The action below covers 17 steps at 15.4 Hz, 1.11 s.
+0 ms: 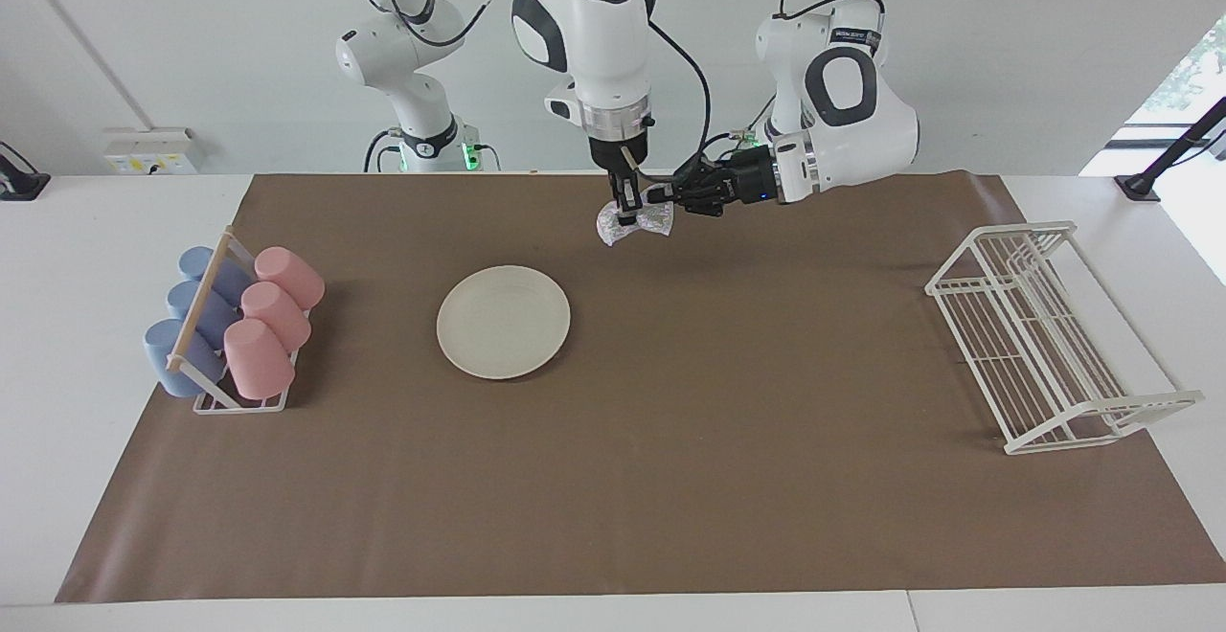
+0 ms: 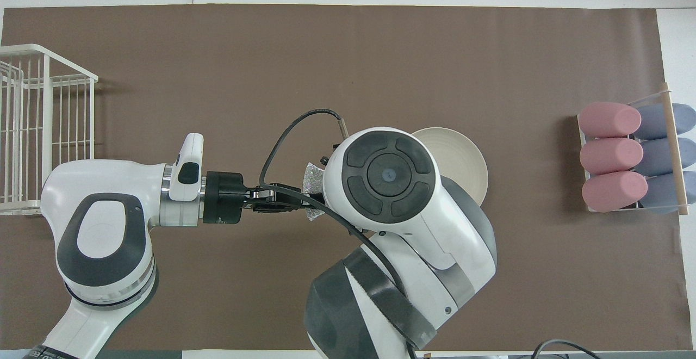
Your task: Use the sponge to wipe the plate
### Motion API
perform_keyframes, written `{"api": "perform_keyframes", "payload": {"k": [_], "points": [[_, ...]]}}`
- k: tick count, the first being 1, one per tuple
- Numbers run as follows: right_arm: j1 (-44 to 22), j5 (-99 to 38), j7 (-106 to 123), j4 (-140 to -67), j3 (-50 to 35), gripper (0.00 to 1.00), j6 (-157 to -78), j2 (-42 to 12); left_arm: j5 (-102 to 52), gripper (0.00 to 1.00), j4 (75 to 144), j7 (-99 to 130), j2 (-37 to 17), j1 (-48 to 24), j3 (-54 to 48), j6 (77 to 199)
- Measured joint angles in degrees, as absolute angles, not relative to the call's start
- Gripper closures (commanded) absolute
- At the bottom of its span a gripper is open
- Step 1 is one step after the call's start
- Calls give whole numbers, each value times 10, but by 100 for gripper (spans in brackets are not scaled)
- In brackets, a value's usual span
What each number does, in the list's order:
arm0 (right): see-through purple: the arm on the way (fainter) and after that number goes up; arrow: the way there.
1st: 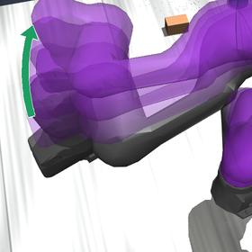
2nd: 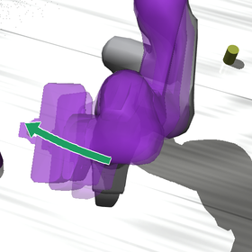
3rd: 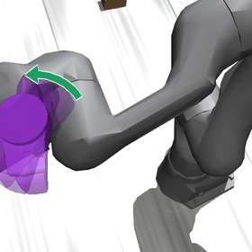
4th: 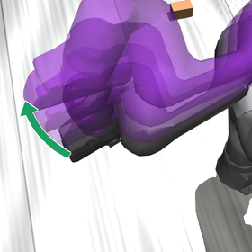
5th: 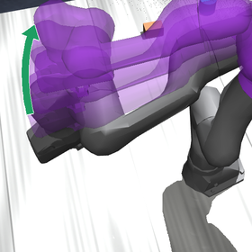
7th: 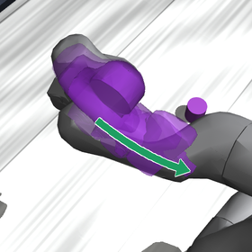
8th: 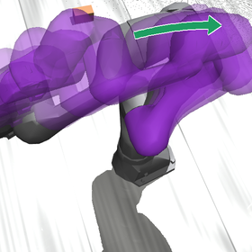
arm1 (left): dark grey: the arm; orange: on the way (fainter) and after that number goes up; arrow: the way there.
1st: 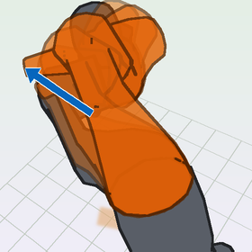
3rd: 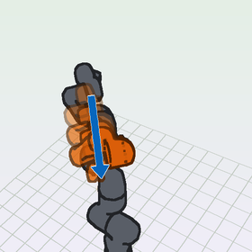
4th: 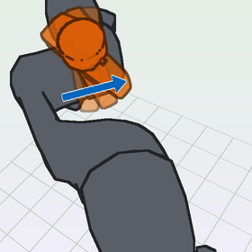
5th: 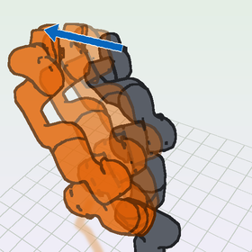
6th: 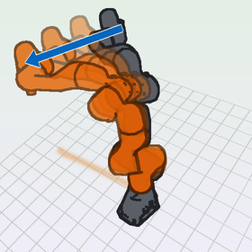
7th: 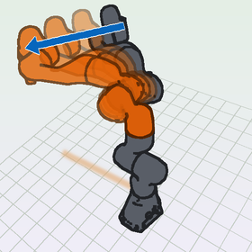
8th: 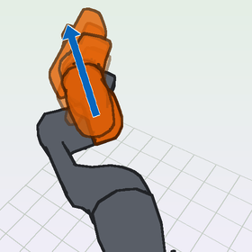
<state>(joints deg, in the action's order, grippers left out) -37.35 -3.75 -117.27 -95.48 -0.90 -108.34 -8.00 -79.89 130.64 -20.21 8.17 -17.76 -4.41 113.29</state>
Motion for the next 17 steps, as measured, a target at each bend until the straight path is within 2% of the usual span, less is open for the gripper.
{"api": "perform_keyframes", "payload": {"k": [6,10,17], "points": [[-356,-35,-1086,-955,-6,0,-1083,-80,-799,100,1307,-200,82,-177,-40,1133],[-287,-34,-858,-957,-3,0,-1082,-77,-789,100,1306,-175,82,-167,-33,1143],[-168,-34,-424,-970,-1,0,-1066,-28,-526,100,1277,-86,82,-119,-28,1163]]}}
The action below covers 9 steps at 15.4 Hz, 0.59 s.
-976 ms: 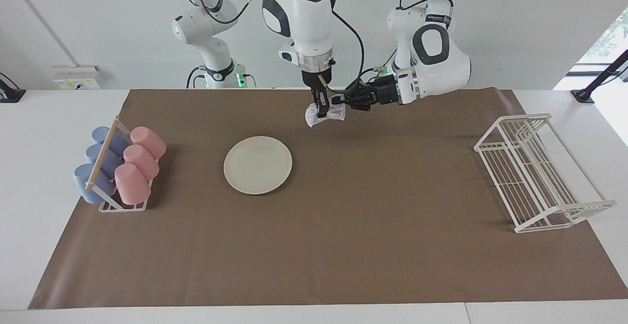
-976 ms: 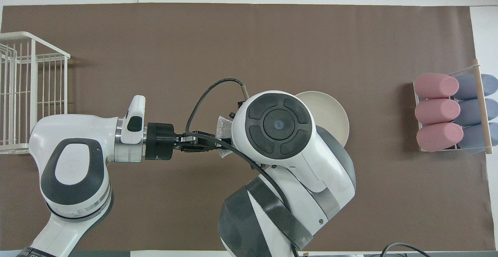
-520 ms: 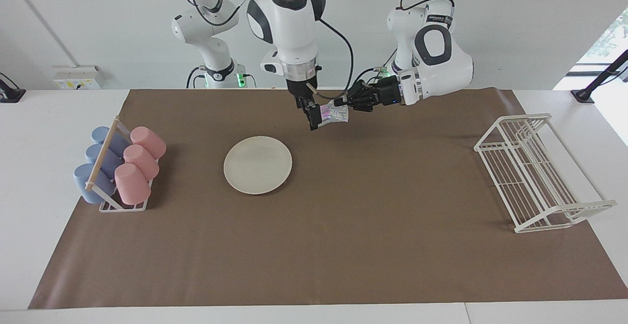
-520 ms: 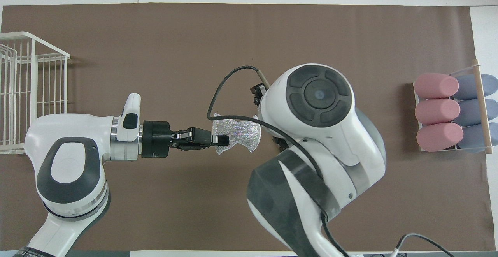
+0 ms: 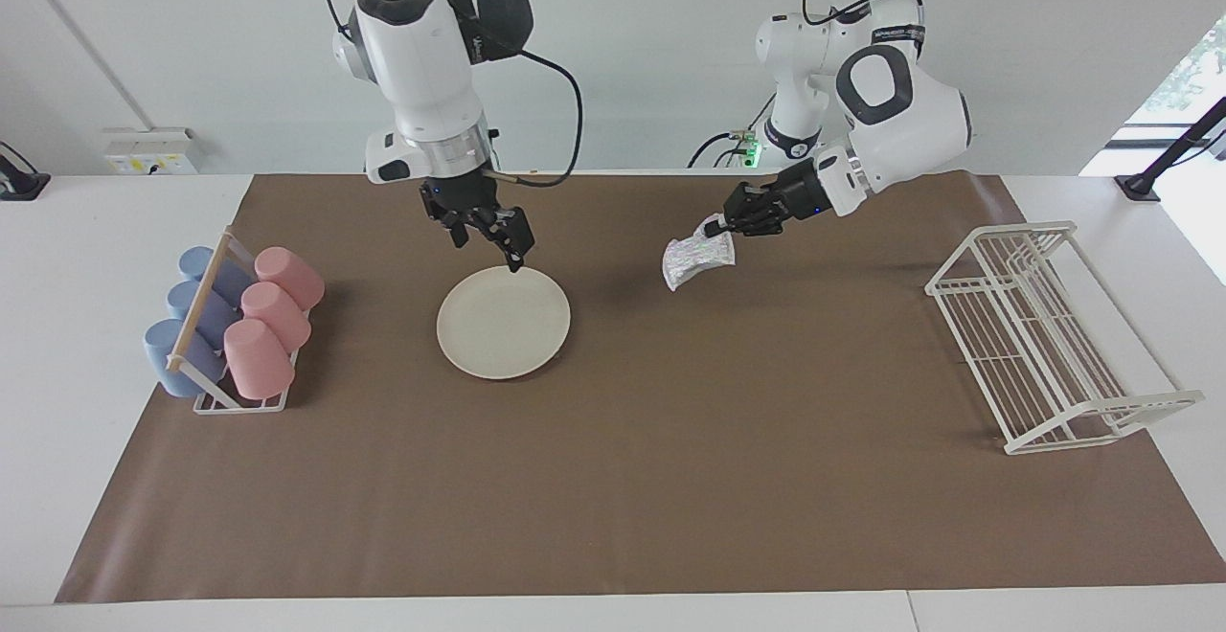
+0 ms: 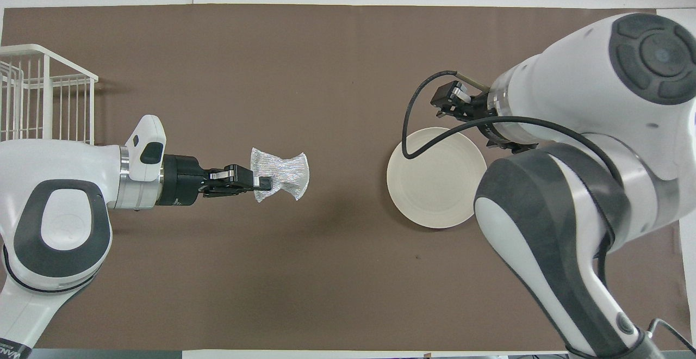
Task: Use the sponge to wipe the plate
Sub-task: 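Open the right gripper while the left gripper pulls the sponge back, then lower the sponge into the wire rack with the left gripper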
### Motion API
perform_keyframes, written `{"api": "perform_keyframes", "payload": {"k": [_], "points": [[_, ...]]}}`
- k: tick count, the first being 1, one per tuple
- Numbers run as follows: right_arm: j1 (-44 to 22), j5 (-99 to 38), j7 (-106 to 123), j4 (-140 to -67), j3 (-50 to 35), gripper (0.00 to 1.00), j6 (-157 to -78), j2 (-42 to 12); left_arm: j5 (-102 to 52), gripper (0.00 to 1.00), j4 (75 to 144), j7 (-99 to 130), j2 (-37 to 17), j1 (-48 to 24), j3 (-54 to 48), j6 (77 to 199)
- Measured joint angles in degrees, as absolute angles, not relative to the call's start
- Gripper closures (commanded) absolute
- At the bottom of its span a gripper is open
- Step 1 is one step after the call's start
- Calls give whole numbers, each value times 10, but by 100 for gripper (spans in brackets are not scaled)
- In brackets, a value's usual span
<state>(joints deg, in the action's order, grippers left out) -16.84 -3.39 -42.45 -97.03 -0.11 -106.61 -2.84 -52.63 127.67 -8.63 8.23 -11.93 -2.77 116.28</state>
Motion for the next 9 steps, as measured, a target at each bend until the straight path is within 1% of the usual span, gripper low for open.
{"api": "perform_keyframes", "payload": {"k": [2,5,7,9], "points": [[-141,-34,-309,-975,-1,0,-1058,-13,-428,100,1263,-55,82,-111,-27,1163],[-75,-33,-132,-979,-1,0,-1043,-5,-274,100,1241,-15,82,-107,-27,1162],[-33,-33,-56,-979,0,0,-1034,-5,-176,100,1225,3,79,-107,-27,1151],[-9,-33,-19,-977,1,0,-1007,-3,-94,100,1197,23,71,-107,-27,1117]]}}
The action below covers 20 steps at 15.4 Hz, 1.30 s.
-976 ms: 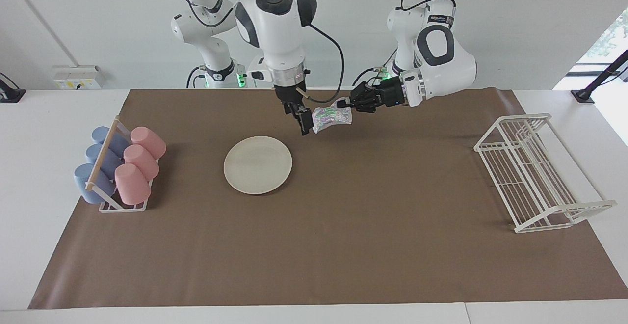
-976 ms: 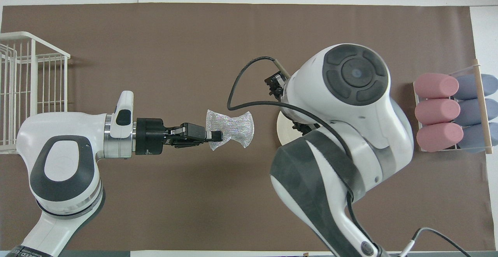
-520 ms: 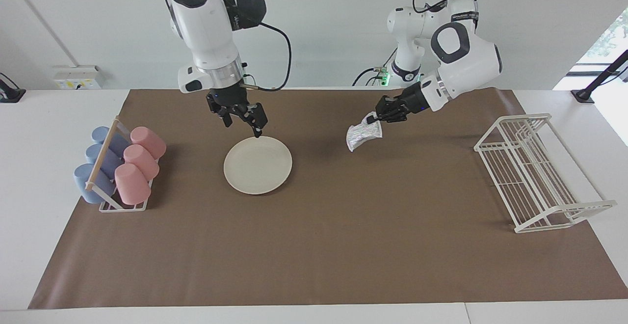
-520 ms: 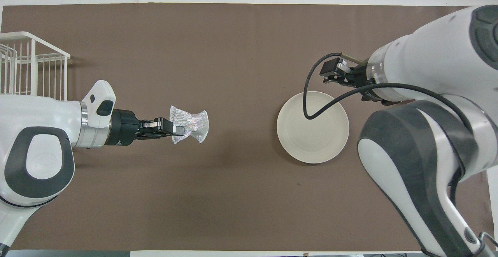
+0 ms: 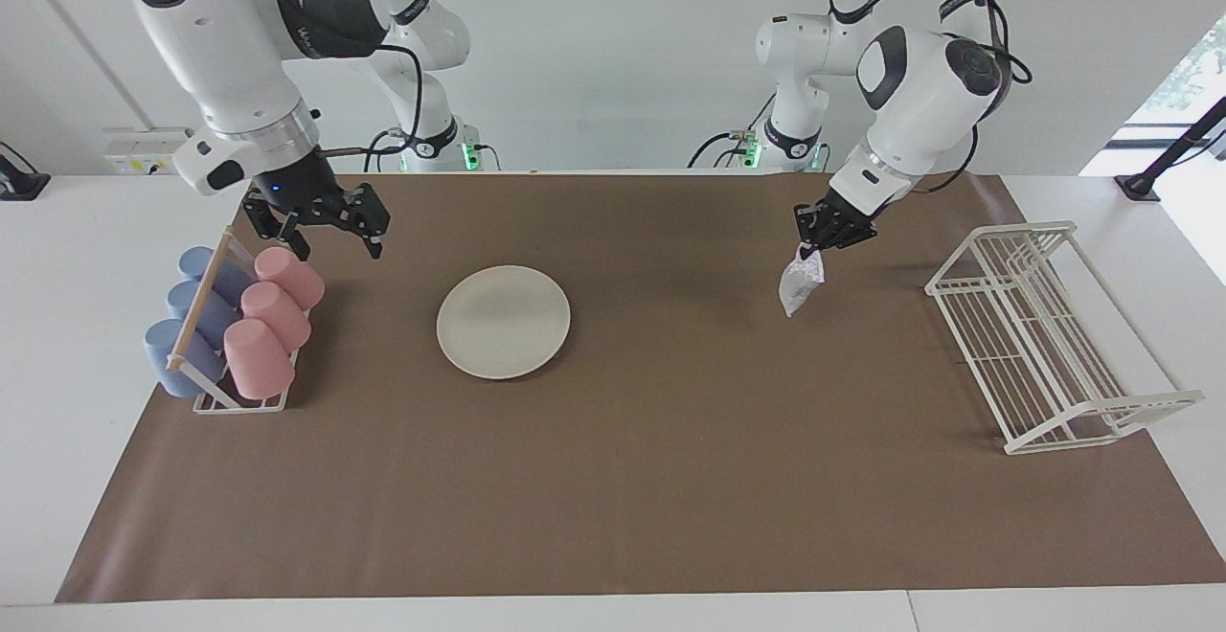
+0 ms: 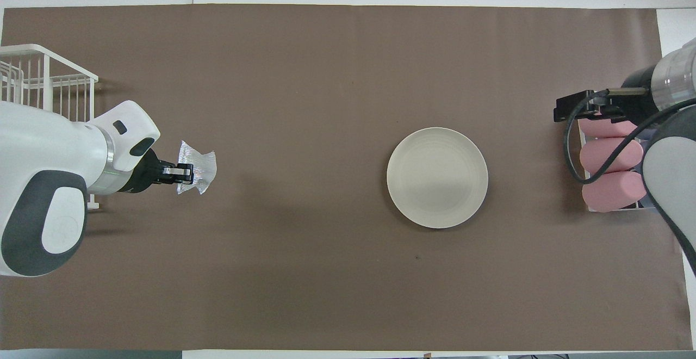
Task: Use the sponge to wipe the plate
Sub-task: 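Lower the sponge into the wire rack with the left gripper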
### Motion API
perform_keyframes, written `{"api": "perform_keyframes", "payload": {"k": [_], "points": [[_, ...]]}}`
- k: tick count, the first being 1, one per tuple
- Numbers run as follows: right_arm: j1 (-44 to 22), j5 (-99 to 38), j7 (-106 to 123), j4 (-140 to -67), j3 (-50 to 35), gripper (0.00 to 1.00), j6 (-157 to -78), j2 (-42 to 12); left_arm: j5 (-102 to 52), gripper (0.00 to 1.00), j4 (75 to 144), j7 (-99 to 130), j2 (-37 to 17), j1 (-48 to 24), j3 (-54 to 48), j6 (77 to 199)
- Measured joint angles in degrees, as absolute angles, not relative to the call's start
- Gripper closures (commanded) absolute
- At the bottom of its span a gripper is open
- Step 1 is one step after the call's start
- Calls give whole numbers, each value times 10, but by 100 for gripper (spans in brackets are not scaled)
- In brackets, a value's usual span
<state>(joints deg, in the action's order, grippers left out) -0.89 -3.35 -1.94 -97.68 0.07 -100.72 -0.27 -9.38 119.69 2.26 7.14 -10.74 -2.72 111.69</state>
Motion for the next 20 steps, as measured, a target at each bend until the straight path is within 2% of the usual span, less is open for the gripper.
{"api": "perform_keyframes", "payload": {"k": [5,10,14,17,20], "points": [[22,-33,-4,-968,1,0,-894,19,101,100,1130,100,46,-109,-33,1040],[11,-33,-4,-967,-4,0,-884,19,286,100,1094,155,14,-138,-40,955],[-74,-30,-4,-967,67,0,-879,19,407,100,1045,195,-38,-171,-41,871],[-77,-26,-3,-966,82,0,-879,19,495,100,1006,209,-89,-187,-42,819],[-70,-22,6,-964,91,0,-867,19,583,100,996,212,-134,-187,-38,810]]}}
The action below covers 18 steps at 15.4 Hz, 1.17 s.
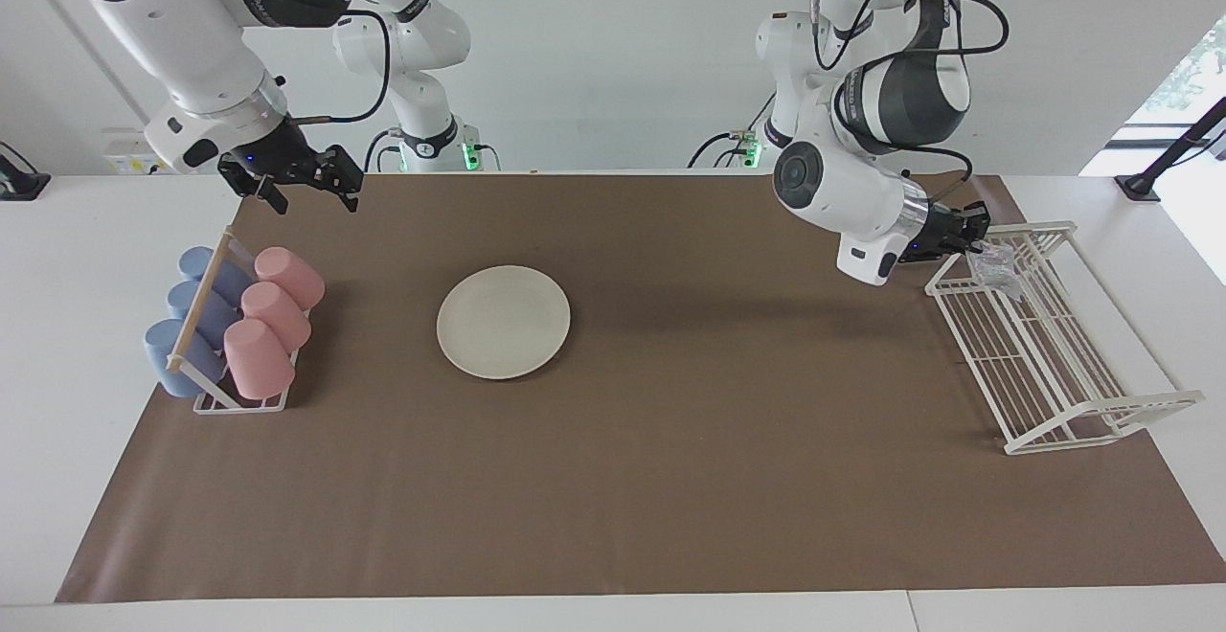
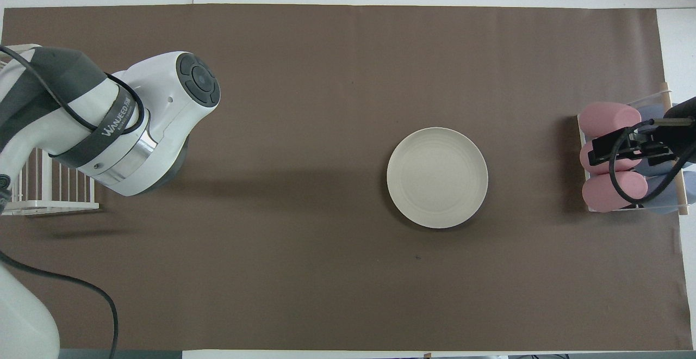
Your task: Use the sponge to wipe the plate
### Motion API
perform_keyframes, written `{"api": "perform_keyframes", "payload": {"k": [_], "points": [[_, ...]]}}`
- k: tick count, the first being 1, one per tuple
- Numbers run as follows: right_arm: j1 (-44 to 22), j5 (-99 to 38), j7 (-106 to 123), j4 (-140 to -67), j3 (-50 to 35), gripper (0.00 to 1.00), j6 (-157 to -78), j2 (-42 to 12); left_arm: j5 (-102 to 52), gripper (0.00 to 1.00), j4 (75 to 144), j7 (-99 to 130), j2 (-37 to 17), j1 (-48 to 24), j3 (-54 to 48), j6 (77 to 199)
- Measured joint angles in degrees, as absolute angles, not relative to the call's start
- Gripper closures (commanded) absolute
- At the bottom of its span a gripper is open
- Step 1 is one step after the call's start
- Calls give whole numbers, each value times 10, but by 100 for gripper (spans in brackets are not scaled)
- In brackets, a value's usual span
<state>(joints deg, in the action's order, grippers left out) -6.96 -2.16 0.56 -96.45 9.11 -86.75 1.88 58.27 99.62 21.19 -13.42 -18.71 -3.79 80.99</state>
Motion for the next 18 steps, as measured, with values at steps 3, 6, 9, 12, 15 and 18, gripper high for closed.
{"api": "perform_keyframes", "payload": {"k": [3,6,9,12,15,18], "points": [[-69,-21,7,-961,95,0,-867,19,641,100,981,218,-184,-181,-30,807],[-69,-21,7,-950,94,0,-867,19,666,100,960,219,-214,-154,-27,805],[-69,-21,7,-947,93,0,-872,19,667,100,955,226,-221,-132,-28,819],[-69,-21,7,-947,94,0,-895,18,648,100,963,261,-224,-123,-28,844],[-57,-19,8,-947,95,0,-896,18,643,100,971,281,-228,-117,-28,857],[-51,-19,15,-947,95,0,-896,18,642,100,985,307,-228,-106,-28,876]]}}
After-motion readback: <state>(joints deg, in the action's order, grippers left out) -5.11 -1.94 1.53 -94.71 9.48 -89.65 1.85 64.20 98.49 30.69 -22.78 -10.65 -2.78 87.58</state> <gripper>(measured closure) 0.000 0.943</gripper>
